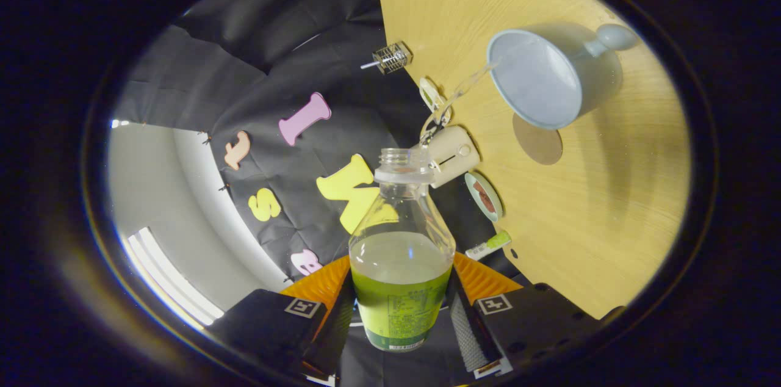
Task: Take the bottle from table, then pour the juice into the cup, finally place the bottle on the coaster
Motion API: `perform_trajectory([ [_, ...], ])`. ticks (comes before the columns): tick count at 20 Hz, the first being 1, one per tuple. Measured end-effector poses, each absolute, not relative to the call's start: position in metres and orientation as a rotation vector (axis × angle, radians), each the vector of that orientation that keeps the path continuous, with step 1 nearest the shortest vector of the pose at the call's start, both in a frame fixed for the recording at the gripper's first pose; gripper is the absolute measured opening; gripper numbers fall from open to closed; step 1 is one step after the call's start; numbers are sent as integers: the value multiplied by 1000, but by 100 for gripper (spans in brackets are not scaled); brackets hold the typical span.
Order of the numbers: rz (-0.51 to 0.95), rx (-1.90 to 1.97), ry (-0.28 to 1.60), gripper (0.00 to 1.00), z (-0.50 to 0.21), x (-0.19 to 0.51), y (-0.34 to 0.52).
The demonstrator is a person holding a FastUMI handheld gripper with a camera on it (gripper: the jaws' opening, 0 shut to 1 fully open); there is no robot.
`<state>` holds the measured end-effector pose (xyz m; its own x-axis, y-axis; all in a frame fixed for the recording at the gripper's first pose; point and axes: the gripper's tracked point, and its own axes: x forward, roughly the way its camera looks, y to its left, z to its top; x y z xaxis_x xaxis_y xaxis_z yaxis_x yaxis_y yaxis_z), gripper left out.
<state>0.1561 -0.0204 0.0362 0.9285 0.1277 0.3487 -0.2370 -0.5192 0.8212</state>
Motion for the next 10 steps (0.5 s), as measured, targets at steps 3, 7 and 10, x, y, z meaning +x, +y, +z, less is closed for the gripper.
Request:
perform_trajectory([
  [3,454,2088,-61,78,37,156,-19],
  [7,473,2125,-71,78,43,157,-19],
  [10,474,2144,-75,78,45,158,-18],
])
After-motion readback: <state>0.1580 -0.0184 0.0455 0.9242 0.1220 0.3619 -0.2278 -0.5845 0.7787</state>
